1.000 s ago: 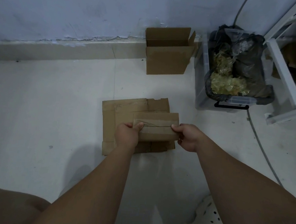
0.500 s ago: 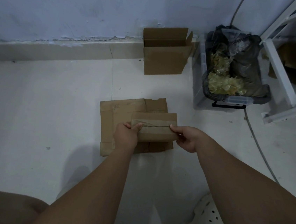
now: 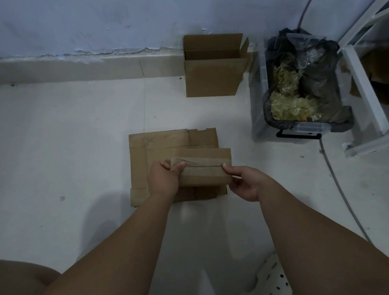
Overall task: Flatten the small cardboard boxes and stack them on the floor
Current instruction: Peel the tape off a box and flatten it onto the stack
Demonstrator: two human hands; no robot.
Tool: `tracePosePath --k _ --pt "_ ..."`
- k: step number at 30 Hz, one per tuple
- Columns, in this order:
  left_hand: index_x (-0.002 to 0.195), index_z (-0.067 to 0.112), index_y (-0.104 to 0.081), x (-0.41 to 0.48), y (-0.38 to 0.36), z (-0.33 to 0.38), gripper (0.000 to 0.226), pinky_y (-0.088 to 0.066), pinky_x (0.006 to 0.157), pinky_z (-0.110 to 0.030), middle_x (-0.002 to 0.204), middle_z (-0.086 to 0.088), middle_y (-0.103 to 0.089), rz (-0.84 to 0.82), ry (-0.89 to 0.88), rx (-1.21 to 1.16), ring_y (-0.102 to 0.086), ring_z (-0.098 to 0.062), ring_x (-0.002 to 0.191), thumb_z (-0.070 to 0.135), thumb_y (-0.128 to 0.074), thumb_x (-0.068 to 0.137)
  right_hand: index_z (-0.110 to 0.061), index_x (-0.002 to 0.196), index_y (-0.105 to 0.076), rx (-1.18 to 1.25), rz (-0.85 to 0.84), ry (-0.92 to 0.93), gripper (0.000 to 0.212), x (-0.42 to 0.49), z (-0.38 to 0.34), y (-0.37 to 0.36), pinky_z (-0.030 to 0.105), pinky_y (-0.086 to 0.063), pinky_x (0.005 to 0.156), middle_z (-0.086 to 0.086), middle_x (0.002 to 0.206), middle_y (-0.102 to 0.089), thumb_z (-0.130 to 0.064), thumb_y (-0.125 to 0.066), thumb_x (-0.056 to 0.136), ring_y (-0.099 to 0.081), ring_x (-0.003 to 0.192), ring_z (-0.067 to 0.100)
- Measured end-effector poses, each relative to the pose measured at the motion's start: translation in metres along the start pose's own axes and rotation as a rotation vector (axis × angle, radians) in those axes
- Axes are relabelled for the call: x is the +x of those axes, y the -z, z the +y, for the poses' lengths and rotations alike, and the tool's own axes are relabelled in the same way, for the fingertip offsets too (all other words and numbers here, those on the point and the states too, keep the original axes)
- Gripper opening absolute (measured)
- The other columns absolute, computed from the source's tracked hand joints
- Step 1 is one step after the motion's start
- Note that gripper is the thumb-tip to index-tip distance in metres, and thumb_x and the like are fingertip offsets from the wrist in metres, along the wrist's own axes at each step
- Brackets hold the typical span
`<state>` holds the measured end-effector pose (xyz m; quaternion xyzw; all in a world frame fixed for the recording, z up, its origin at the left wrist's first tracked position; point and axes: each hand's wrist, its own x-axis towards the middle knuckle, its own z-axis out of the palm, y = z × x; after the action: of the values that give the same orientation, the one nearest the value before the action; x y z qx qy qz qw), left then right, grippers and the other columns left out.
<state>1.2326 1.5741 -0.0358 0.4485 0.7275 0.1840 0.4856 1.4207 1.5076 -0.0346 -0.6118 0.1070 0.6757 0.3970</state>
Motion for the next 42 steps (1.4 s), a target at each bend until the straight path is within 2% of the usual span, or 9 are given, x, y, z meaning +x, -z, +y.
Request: tracePosePath --k 7,13,24,27,31,35,37,39,42 --pt "0.083 0.011 -0.044 0.002 0.0 0.001 0.037 -0.031 0.053 -0.023 0.072 0.003 -0.046 -0.032 -0.002 0.026 -0.041 -0.01 0.063 0.036 -0.071 0.082 -0.001 0.115 -0.06 0.092 -0.022 0.028 0.032 0.005 -0.001 0.001 0.021 -0.053 0.074 0.011 0.105 -0.06 -0.009 -0.069 0.085 -0.058 0.084 0.015" --pt "0.078 0.016 -0.039 -0.001 -0.001 -0.001 0.037 -0.035 0.056 -0.024 0.073 0.004 -0.046 -0.043 0.001 -0.041 -0.042 -0.009 0.064 0.034 -0.071 0.082 0.003 0.099 -0.065 0.355 0.004 -0.013 0.027 0.006 0.013 0.018 0.025 -0.057 0.055 0.018 0.094 -0.066 -0.022 -0.062 0.092 -0.065 0.077 0.023" --pt "0.071 0.019 -0.036 0.0 -0.002 0.003 0.039 -0.03 0.053 -0.023 0.071 0.005 -0.046 -0.048 -0.004 0.021 -0.041 -0.008 0.062 0.035 -0.07 0.083 0.001 0.092 -0.062 0.211 0.149 -0.022 0.007 0.011 0.004 -0.002 0.02 -0.052 0.044 0.011 0.087 -0.064 -0.006 -0.059 0.093 -0.058 0.068 0.015" --pt "0.072 0.02 -0.036 0.001 -0.003 0.003 0.039 -0.03 0.052 -0.023 0.071 0.005 -0.046 -0.041 0.002 0.021 -0.041 -0.008 0.062 0.036 -0.07 0.082 0.001 0.084 -0.061 0.239 0.148 -0.044 0.012 0.011 0.002 -0.004 0.018 -0.047 0.038 0.011 0.084 -0.064 -0.003 -0.056 0.094 -0.058 0.067 0.016" --pt "0.072 0.02 -0.036 0.0 -0.003 0.003 0.039 -0.029 0.053 -0.023 0.072 0.004 -0.047 -0.046 0.01 0.005 -0.041 -0.008 0.062 0.035 -0.071 0.082 -0.003 0.088 -0.061 0.165 0.215 -0.061 0.02 0.014 0.001 -0.006 0.021 -0.039 0.052 0.007 0.093 -0.066 -0.001 -0.043 0.098 -0.057 0.076 0.017" --pt "0.088 0.017 -0.046 -0.004 -0.004 0.006 0.03 -0.036 0.062 -0.024 0.091 -0.004 -0.056 -0.047 0.0 0.014 -0.049 -0.015 0.077 0.034 -0.069 0.083 -0.002 0.08 -0.061 0.085 0.232 -0.035 0.039 0.01 0.002 -0.011 0.019 -0.044 0.038 0.009 0.067 -0.067 -0.002 -0.028 0.1 -0.059 0.068 0.021" --pt "0.121 0.014 -0.047 -0.009 -0.005 0.007 0.043 -0.04 0.085 -0.027 0.123 -0.011 -0.049 0.041 -0.161 0.246 -0.05 -0.023 0.104 0.03 -0.067 0.086 -0.003 0.081 -0.062 0.041 0.238 -0.007 0.043 0.007 0.004 -0.012 0.021 -0.046 0.04 0.01 0.072 -0.067 -0.003 -0.023 0.1 -0.059 0.069 0.02" --pt "0.139 0.023 -0.038 -0.018 -0.01 0.011 0.058 -0.036 0.101 -0.038 0.143 -0.012 -0.034 0.092 -0.537 0.584 -0.038 -0.029 0.124 0.016 -0.063 0.088 -0.002 0.088 -0.063 -0.024 0.223 0.027 0.044 0.005 0.007 -0.015 0.026 -0.049 0.05 0.011 0.088 -0.067 -0.003 -0.021 0.101 -0.06 0.075 0.021" --pt "0.143 0.033 -0.033 -0.03 -0.027 0.013 0.063 -0.013 0.115 -0.047 0.157 -0.004 -0.013 -0.166 -0.835 0.899 -0.011 -0.031 0.142 0.011 -0.053 0.087 0.004 0.111 -0.063 -0.147 0.163 0.082 0.041 0.004 0.01 -0.019 0.042 -0.055 0.085 0.021 0.111 -0.066 -0.005 -0.024 0.1 -0.063 0.101 0.034"
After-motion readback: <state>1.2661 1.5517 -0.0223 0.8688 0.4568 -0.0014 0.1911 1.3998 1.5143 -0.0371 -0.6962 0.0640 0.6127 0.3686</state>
